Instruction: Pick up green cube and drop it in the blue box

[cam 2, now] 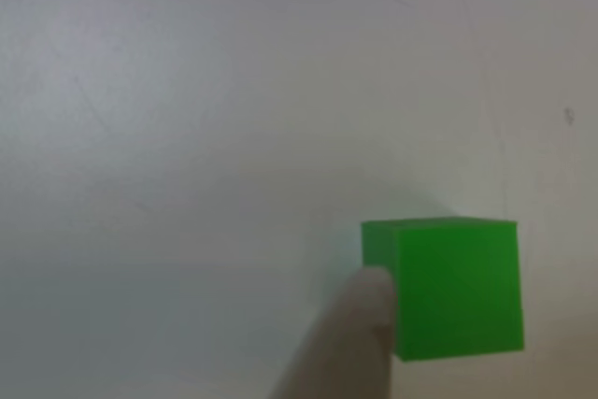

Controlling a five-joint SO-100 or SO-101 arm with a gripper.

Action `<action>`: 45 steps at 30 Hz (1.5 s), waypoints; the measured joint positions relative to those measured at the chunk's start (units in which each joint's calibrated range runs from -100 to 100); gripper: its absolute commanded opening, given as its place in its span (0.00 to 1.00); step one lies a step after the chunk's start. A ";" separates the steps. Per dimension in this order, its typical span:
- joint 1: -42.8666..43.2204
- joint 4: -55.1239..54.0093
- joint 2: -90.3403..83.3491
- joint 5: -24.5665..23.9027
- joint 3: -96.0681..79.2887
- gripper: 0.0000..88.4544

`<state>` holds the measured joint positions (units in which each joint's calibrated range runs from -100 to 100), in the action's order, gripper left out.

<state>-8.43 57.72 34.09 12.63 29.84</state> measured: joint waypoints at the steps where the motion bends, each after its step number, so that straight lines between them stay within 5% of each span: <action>1: 0.00 0.00 0.33 0.00 0.00 0.39; 45: -1.85 0.00 6.77 0.39 0.09 0.40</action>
<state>-10.27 57.72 40.85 13.02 29.93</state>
